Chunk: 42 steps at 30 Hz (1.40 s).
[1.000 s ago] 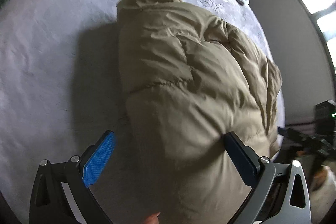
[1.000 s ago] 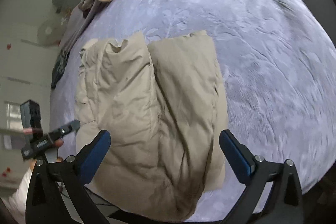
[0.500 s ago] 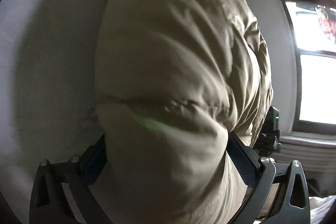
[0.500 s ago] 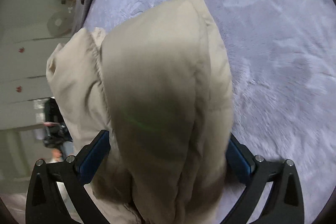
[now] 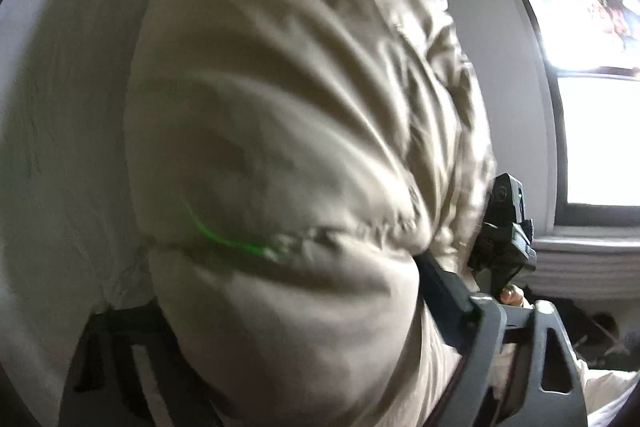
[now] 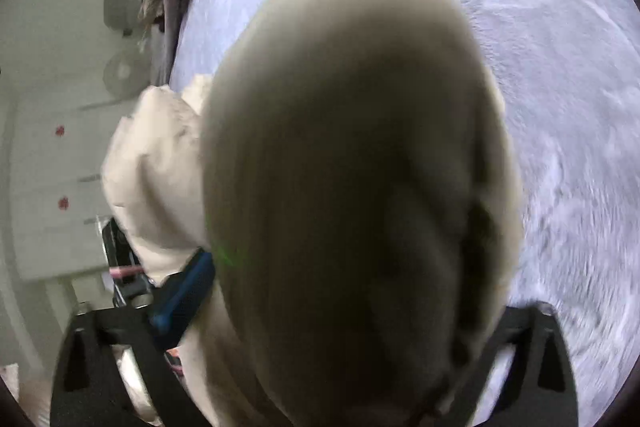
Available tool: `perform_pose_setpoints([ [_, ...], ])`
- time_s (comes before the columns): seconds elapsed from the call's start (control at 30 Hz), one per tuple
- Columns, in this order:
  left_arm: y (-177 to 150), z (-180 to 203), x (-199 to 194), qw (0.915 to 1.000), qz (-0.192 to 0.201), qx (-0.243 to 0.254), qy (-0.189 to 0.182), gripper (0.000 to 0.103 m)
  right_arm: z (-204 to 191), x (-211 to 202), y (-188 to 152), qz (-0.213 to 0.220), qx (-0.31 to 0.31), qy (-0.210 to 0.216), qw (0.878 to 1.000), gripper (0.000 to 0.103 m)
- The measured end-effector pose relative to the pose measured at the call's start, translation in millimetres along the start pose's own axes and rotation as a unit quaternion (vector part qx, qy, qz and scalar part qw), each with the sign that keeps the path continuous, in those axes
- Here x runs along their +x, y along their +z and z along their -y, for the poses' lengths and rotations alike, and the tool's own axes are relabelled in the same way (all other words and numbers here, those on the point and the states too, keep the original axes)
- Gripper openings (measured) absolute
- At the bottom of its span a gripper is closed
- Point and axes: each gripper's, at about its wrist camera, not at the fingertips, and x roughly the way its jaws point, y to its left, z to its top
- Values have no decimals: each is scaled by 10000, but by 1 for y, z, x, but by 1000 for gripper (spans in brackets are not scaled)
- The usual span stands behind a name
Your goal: Fold large clothes
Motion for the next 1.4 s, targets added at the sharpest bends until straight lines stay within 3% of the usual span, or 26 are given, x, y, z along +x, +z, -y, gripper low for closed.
perform_pose_setpoints([
  [0.1,5,7,-15,9998,33,155,-98,76,-18,-8,-5,228,-26,47,9997,58],
  [0.17,11,14,-30,9993,154,342,-43,76,-38,-10,-9,299,-197,-9,9994,50],
  [0.3,33,14,-69,9973,594,435,-74,76,-76,-7,-5,413,-453,102,9981,49],
  [0.4,50,3,-95,9953,862,439,25,76,-111,9,16,436,-702,209,9964,49],
  [0.57,105,-24,-122,9898,1345,329,345,76,-157,55,63,387,-1070,238,9932,49],
  [0.7,148,-63,-134,9860,1529,160,646,76,-172,88,96,390,-1210,142,9918,49],
  [0.77,175,-85,-139,9849,1517,38,831,82,-171,101,106,370,-1170,39,9924,49],
  [0.83,180,-96,-128,9846,1506,-63,884,88,-165,108,113,388,-1115,-79,9930,49],
  [0.97,167,-93,-103,9816,1591,28,1058,101,-163,132,121,382,-990,-158,9942,57],
  [1.03,166,-90,-98,9789,1627,51,1237,103,-152,133,114,384,-916,-241,9948,68],
  [1.1,168,-79,-99,9748,1692,87,1452,103,-151,127,113,390,-757,-243,9961,71],
  [1.2,157,-82,-116,9612,1929,165,1965,103,-156,117,103,442,-720,-434,9955,73],
  [1.37,112,-80,-155,9474,2253,153,2267,103,-188,80,85,862,-1277,-1252,9801,73],
  [1.4,103,-77,-159,9458,2280,138,2309,103,-190,67,80,975,-1362,-1334,9768,66],
])
